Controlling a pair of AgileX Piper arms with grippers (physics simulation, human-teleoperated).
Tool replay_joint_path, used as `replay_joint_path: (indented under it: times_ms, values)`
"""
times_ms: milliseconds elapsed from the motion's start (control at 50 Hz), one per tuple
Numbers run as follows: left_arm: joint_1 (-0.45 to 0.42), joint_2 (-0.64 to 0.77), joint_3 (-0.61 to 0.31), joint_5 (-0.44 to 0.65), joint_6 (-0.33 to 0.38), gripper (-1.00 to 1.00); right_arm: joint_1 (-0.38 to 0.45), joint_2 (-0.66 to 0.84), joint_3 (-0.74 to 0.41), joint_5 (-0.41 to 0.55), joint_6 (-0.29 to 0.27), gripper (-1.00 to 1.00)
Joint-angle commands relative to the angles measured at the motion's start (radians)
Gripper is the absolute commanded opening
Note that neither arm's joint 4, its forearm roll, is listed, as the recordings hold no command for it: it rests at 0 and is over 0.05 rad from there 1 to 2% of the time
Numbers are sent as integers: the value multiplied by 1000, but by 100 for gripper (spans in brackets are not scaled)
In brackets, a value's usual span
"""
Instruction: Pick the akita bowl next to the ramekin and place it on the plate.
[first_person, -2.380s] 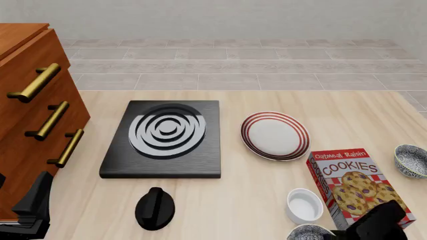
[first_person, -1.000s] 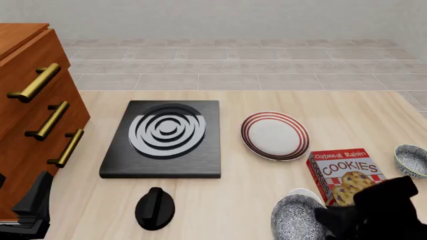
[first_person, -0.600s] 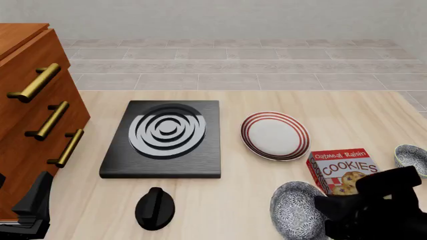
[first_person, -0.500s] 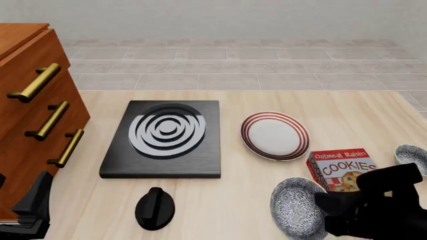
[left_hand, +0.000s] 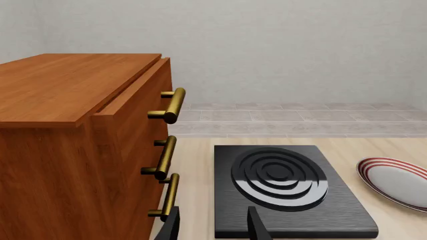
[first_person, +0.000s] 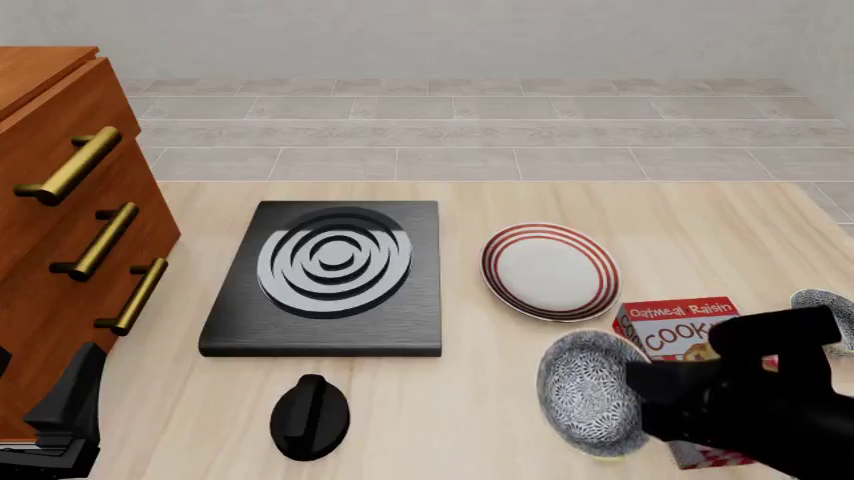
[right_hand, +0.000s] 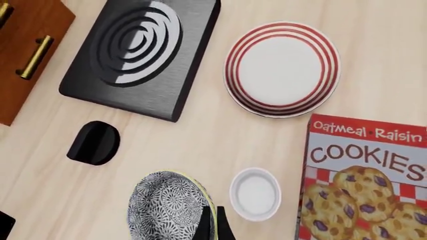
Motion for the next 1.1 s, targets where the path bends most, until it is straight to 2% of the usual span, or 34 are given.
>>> replay_joint_path:
  times_ms: [20, 1100]
  values:
    - [0, 0, 0, 0, 0, 100, -23, 20, -19, -21, 0, -100]
    - [0, 0, 0, 0, 0, 100, -83, 198, -65, -196, 8, -100]
